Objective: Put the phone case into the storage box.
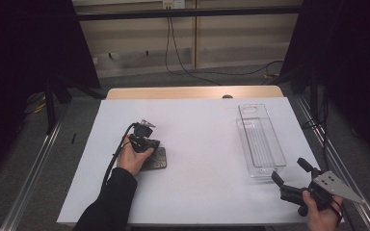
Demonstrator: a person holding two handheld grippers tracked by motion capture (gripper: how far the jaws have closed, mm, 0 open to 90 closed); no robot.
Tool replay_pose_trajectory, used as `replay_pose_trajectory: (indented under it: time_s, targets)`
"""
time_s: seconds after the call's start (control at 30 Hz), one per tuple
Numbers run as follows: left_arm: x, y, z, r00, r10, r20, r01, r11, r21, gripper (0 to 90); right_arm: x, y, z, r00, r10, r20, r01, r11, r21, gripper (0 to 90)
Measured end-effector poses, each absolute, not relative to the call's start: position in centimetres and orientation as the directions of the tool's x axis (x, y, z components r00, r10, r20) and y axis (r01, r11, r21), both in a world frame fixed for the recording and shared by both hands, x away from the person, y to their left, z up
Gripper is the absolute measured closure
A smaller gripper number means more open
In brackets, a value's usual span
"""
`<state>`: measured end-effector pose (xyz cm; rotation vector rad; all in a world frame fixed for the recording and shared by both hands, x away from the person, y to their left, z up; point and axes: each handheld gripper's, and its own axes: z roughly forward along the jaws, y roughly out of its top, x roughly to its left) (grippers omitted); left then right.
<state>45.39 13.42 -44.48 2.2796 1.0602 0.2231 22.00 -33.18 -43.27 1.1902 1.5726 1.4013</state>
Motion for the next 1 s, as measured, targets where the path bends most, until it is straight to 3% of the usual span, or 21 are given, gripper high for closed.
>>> replay_pose_trajectory:
  time_s: [0.6,0.8,1.0]
  targets:
    - [44.1,13.7,-44.7,0.685,0.722,-0.095,0.611,-0.499,0.615,90.0,22.0,-33.2,-43.3,-0.323,0.944,0.066,0.176,-0.009,0.984,0.0]
    - [44.0,14.0,-44.8,0.678,0.720,-0.145,0.633,-0.473,0.613,90.0,22.0,-33.2,-43.3,-0.324,0.944,0.067,0.180,-0.008,0.984,0.0]
    - [43.5,13.8,-44.7,0.691,0.713,-0.119,0.616,-0.496,0.611,90.0,22.0,-33.2,-43.3,-0.330,0.942,0.064,0.180,-0.004,0.984,0.0]
